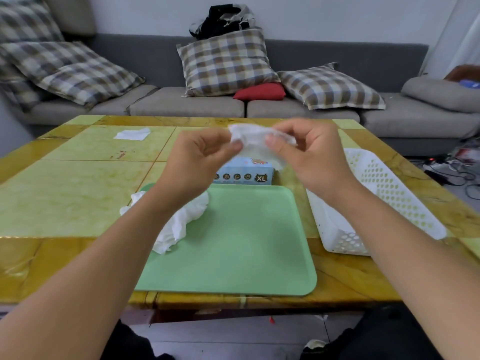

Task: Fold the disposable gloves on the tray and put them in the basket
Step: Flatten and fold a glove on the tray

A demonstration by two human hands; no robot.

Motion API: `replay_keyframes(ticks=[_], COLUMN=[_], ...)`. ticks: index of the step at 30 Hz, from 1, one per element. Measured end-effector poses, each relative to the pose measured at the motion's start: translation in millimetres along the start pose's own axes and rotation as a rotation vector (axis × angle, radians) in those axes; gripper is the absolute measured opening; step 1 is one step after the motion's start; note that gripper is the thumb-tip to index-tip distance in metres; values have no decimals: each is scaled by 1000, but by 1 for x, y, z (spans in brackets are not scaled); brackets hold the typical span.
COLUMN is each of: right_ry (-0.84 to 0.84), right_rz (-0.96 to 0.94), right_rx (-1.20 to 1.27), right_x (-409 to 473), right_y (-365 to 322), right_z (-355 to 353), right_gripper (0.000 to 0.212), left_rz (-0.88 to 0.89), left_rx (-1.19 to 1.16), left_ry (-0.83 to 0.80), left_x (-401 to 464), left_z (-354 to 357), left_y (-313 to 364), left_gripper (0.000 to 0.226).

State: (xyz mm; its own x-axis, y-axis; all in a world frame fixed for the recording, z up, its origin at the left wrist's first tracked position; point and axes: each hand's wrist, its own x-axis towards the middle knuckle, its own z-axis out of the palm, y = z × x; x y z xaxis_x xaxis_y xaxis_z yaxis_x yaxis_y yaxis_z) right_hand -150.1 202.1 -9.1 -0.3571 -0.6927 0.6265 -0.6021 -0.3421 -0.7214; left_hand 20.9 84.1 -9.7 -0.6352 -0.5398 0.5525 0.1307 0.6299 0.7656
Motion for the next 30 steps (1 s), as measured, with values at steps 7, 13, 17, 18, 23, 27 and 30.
replay_keyframes(ticks=[7,13,17,18,23,27,30], right_ry=[-821,-1252,-957,-841,-863,-317,-382], right_rz=[314,432,395,359,429,528,737], right_rx=[-295,-299,-376,-431,-789,-766,-891], right_x=[-39,-55,-42,-38,-28,-3,2], right_y=[30,17,23,30,64,78,76], right_z=[2,13,15,18,44,39,36], right_gripper=[8,17,17,22,55,16,16], left_rz=[-245,-214,-186,-175,-348,-495,-548], left_rx=[363,466,485,501,837,778,750], left_ry=[-729,-1076,-1031,-934,-530,-516,-537], left_x=[-41,-48,-45,-43,-29,-14,-8], left_z=[-1,-6,-1,2,19,24,23], left_y=[-62,-50,-45,-47,-80,-98,-102], left_gripper=[15,27,20,21,55,43,21])
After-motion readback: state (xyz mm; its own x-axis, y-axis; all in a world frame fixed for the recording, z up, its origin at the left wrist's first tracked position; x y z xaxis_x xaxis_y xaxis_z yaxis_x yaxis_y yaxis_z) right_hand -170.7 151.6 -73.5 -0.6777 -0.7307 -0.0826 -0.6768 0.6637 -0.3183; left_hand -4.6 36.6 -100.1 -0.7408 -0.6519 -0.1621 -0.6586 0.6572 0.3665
